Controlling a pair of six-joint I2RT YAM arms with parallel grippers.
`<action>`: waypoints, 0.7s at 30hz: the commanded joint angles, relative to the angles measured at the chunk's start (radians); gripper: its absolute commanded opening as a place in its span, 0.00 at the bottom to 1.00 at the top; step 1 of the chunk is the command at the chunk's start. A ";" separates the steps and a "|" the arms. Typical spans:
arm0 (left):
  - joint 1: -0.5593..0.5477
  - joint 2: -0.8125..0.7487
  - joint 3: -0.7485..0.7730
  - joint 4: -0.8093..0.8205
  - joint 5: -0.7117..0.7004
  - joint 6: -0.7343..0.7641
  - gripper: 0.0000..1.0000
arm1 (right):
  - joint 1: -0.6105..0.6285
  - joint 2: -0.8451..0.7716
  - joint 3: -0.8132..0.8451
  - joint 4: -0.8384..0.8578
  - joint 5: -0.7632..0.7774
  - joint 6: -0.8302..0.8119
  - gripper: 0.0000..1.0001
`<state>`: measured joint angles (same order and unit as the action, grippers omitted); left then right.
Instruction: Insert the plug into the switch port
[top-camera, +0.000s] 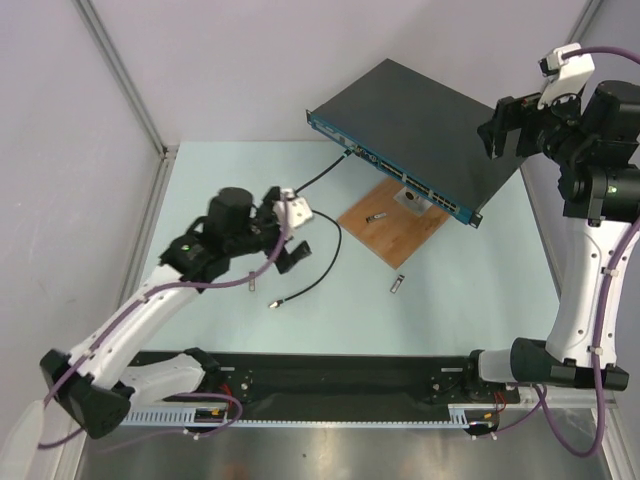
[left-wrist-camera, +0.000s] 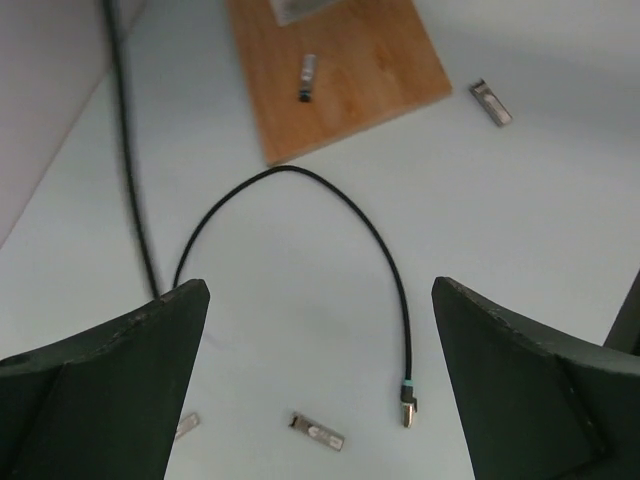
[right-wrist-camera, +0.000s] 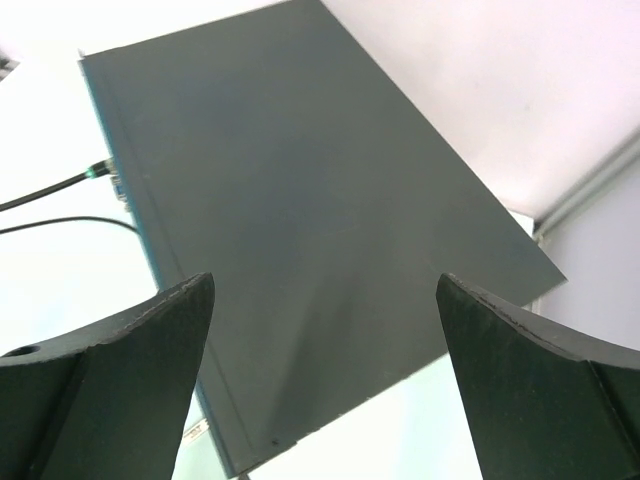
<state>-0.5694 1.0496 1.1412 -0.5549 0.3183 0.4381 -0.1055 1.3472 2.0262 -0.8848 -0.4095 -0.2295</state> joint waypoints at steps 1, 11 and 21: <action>-0.105 0.061 -0.070 0.250 -0.031 0.076 1.00 | -0.039 0.012 0.017 0.015 -0.017 0.035 1.00; -0.193 0.417 -0.127 0.785 -0.059 -0.076 0.92 | -0.072 0.044 0.031 0.020 -0.025 0.053 1.00; -0.198 0.750 0.054 0.816 -0.085 -0.015 0.76 | -0.085 0.050 0.005 0.015 -0.011 0.030 1.00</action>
<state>-0.7635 1.7790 1.1362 0.1795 0.2195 0.3889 -0.1833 1.3991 2.0270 -0.8848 -0.4263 -0.1928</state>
